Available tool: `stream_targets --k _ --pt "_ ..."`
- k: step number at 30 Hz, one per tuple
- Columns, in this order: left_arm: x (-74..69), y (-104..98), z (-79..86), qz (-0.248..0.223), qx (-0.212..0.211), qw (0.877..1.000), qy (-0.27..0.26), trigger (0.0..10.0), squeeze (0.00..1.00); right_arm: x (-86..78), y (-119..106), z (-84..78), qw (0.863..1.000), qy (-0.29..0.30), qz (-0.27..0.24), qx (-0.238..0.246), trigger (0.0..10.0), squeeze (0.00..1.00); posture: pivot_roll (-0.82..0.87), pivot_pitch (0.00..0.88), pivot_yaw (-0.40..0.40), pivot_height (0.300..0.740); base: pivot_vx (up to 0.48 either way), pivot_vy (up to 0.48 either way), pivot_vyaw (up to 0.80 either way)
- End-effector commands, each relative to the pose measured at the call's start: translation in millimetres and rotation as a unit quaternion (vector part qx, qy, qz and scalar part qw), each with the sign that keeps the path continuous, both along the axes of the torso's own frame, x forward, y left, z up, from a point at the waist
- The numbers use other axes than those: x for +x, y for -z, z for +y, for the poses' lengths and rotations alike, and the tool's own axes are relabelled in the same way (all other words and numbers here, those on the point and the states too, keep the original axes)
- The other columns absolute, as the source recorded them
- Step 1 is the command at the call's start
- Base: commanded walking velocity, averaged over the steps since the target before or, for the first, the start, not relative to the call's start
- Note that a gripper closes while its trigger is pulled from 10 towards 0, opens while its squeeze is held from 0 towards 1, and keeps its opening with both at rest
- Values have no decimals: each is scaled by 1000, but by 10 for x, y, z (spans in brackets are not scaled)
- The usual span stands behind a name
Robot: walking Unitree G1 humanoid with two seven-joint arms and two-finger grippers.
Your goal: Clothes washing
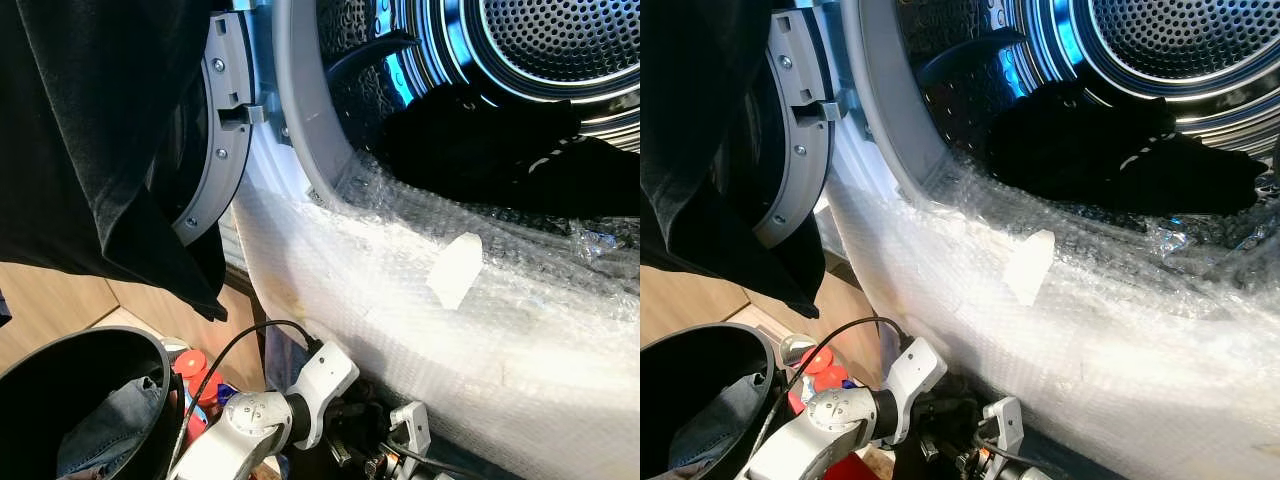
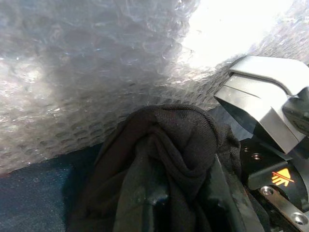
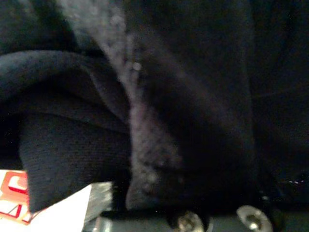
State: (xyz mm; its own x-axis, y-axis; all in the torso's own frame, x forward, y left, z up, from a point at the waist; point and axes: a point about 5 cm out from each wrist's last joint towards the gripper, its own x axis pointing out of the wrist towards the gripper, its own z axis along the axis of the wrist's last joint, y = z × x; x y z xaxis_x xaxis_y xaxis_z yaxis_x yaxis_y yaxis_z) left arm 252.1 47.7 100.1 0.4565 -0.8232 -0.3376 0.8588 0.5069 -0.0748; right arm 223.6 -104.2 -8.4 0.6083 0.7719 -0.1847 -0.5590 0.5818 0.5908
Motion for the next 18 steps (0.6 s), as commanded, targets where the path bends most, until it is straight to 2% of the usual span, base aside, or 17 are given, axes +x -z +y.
stream_targets --k 1,7,8,9,10,11,15,18 --pt "-18 -50 -2 0 -10 1000 6 0 0 85 -96 -37 1000 14 -24 7 0 0 13 0 2 740 0 0 0" --pt "-10 -59 -6 -2 -6 1000 9 0 0 91 -88 -56 1000 13 -26 0 0 0 16 5 -2 740 0 0 0" --pt "-7 -65 -11 -4 -4 1000 12 1843 0 94 -92 -60 1000 10 -27 -1 0 0 17 9 -3 740 0 0 0" --pt "-1 -68 -13 -7 -1 1000 13 1843 0 99 -94 -63 1000 10 -27 -1 0 0 22 13 -4 740 0 0 0" --pt "3 -68 -9 -6 0 1000 10 8314 0 105 -97 -68 1000 13 -28 -2 0 0 24 14 -3 740 0 0 0" --pt "8 -63 2 -5 4 1000 3 9922 0 120 -105 -85 999 18 -29 -3 0 0 24 15 -2 740 0 0 0" --pt "-66 27 49 15 33 999 16 10000 0 153 -92 -141 999 36 -22 -8 0 0 29 26 4 740 0 0 0" --pt "42 -17 89 -16 47 999 -19 10000 0 154 -99 -166 999 37 -24 -7 0 0 32 35 6 740 0 0 0"
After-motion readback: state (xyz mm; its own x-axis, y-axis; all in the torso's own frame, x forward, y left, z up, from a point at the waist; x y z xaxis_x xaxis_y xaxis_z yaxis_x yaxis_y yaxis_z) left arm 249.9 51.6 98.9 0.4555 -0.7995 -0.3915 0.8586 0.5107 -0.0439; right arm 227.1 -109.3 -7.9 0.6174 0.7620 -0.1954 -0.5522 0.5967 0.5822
